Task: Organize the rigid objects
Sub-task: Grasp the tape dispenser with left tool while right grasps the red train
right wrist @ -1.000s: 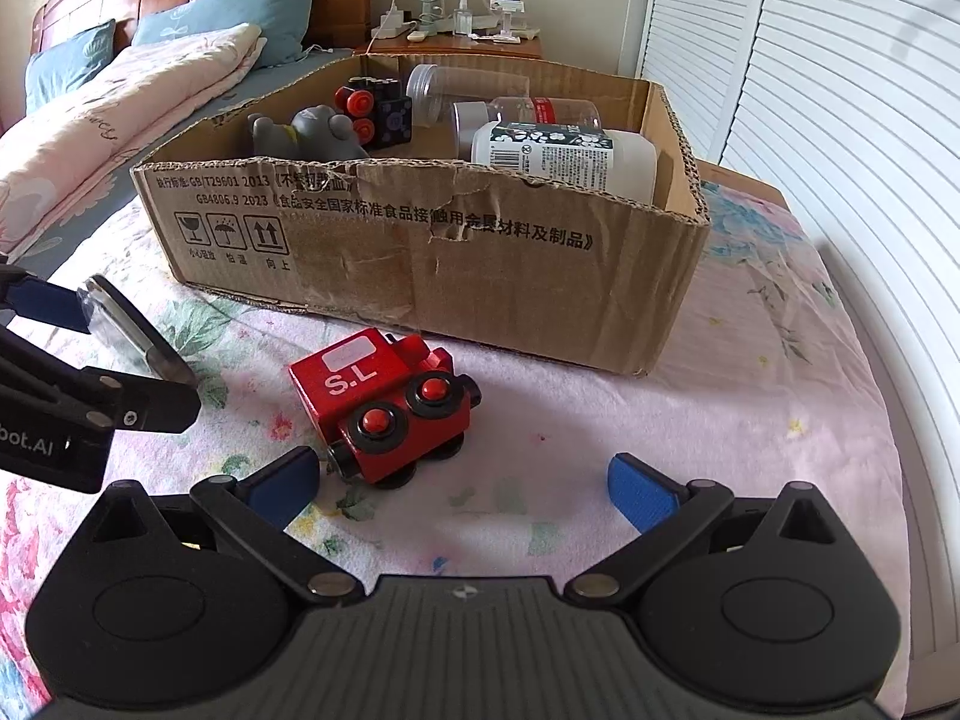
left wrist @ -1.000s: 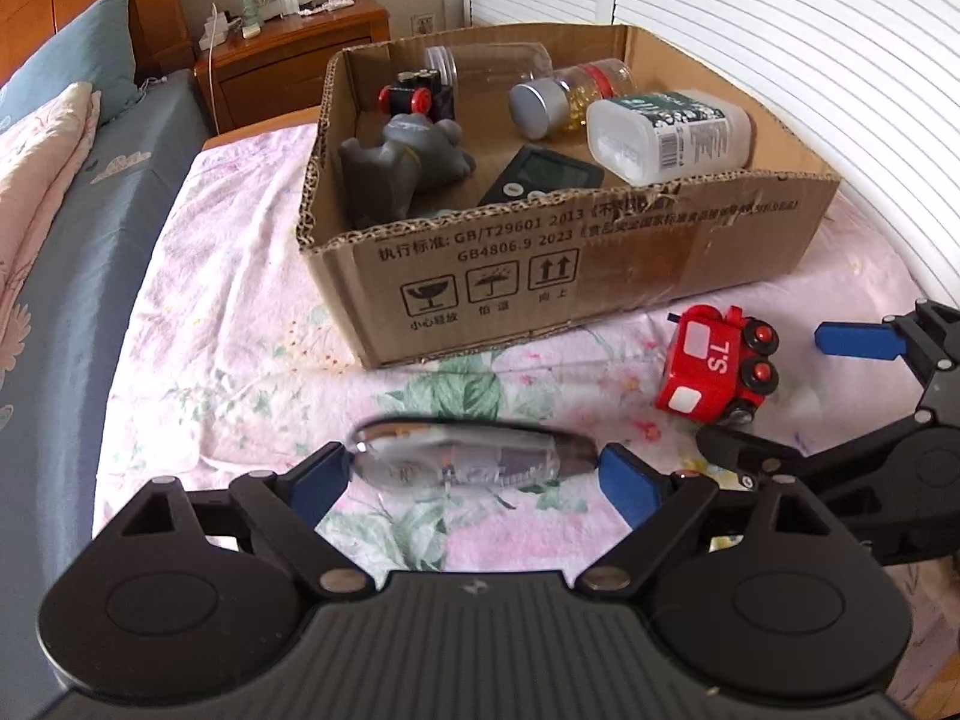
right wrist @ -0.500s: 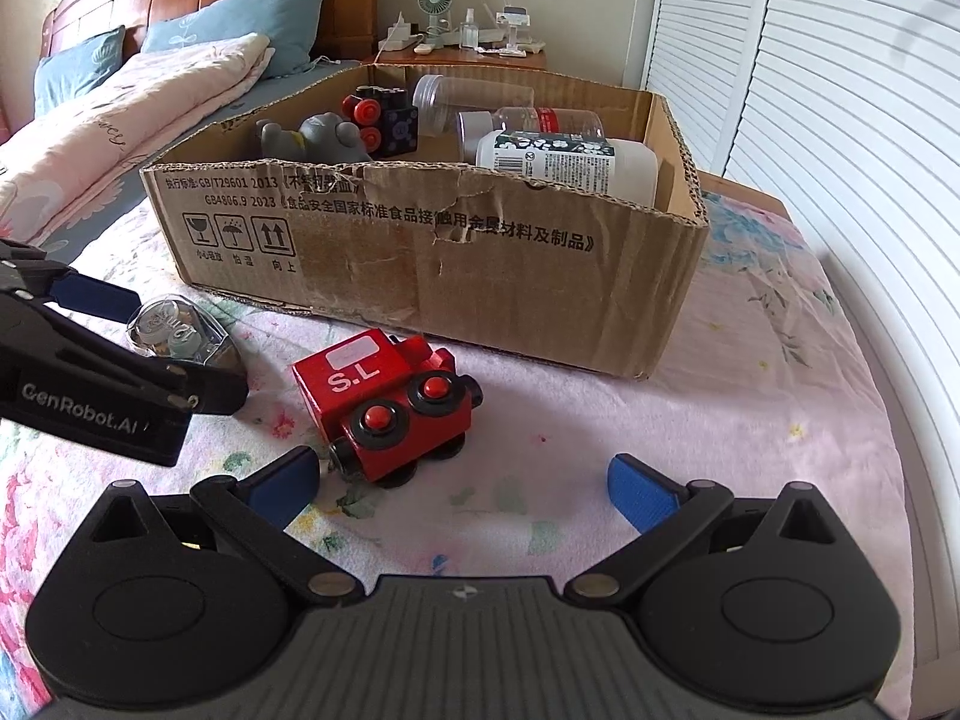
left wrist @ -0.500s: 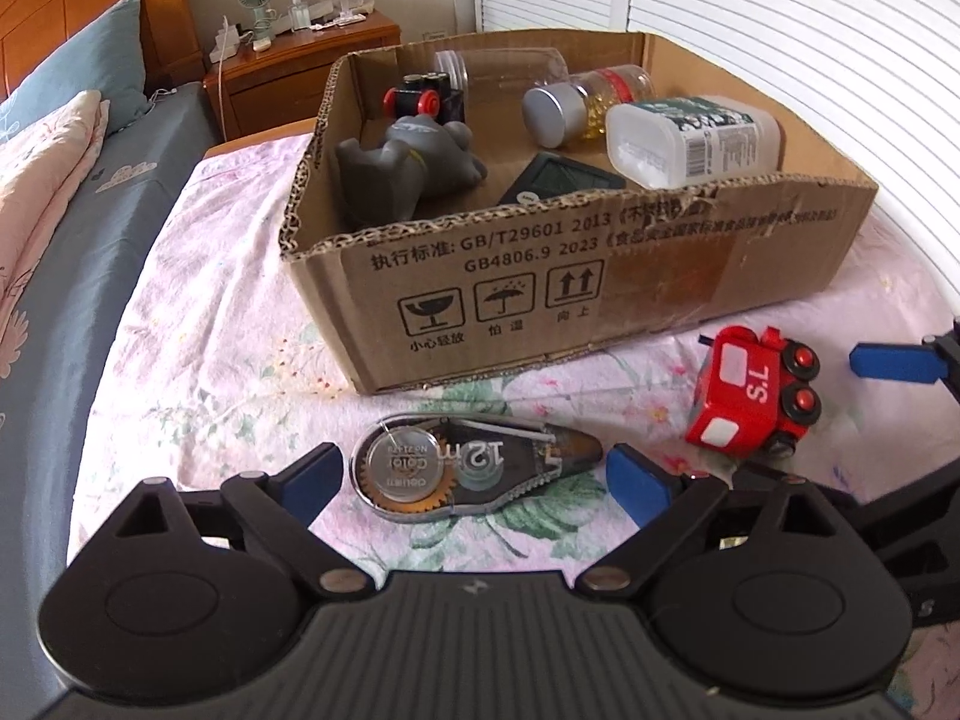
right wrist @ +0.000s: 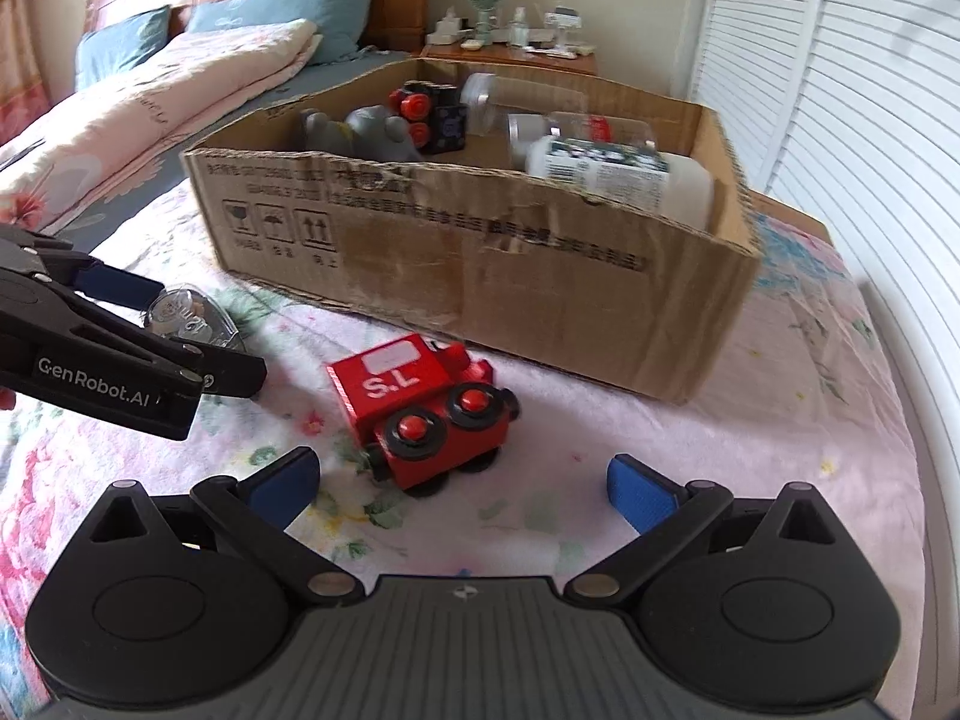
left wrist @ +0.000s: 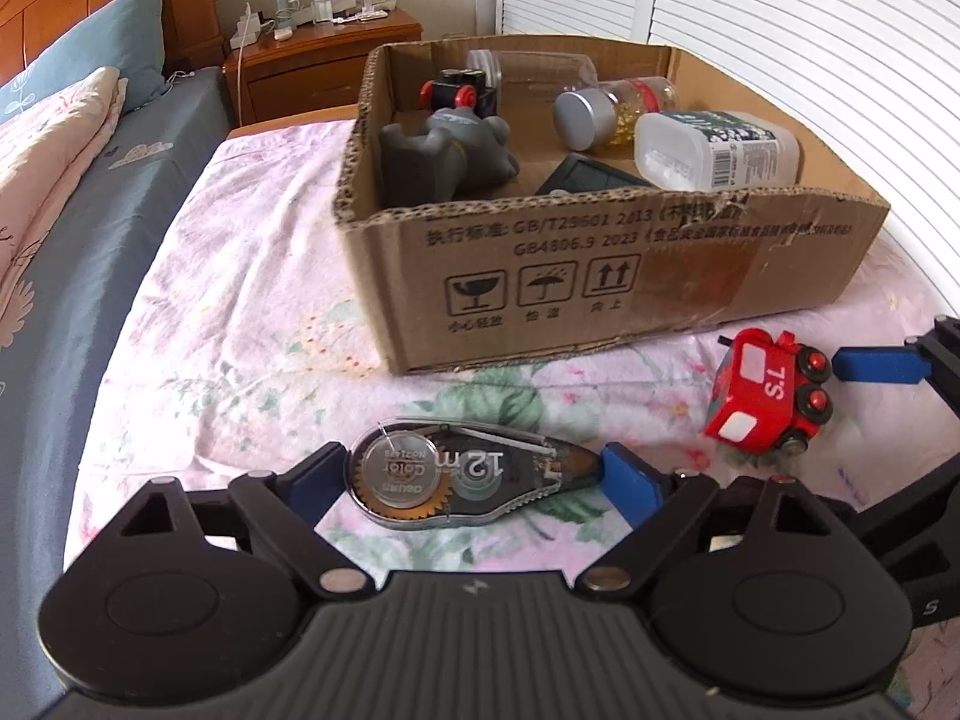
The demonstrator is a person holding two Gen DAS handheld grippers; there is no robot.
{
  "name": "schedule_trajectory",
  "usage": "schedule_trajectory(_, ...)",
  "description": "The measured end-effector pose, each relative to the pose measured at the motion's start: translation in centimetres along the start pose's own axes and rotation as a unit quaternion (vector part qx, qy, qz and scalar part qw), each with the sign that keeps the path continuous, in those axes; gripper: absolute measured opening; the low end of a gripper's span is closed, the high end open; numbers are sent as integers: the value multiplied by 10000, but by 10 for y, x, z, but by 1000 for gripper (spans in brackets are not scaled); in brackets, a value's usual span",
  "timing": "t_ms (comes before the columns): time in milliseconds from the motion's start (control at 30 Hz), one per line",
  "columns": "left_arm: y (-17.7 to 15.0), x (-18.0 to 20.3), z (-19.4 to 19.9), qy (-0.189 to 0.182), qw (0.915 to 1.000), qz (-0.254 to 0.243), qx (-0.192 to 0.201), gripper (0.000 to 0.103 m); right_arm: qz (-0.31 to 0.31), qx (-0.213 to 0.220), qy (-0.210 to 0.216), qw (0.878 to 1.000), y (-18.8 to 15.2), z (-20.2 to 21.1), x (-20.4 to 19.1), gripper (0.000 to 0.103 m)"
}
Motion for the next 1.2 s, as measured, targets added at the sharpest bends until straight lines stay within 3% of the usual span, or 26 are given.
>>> schedule_trajectory(467, -6, -13, 5, -27, 10000, 19, -26, 90, 765, -295, 829, 9932, 7, -4, -32, 103)
schedule_trajectory(667, -6, -13, 5, -58, 10000, 5, -17, 90, 696, -278, 749, 9944, 11, -7, -31, 103)
schedule_trajectory(867, -7, -16, 6, -94, 9999, -55, -30, 90, 766, -180, 634, 9949, 21, -12, -27, 91)
schedule_trajectory(1200, -9, -18, 8, -144, 9998, -121, -14, 90, 824, -111, 448, 9955, 24, -6, -24, 63)
Point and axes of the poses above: each gripper's, at about its wrist camera, not at the fingertips, and z roughly against the way its jaws point, x to its right, y to its top, the point moved 6 cm from there along -z, roughly the way its jaws point, and after that the axes turned 6 degrees about x, right-handed, at the moved point
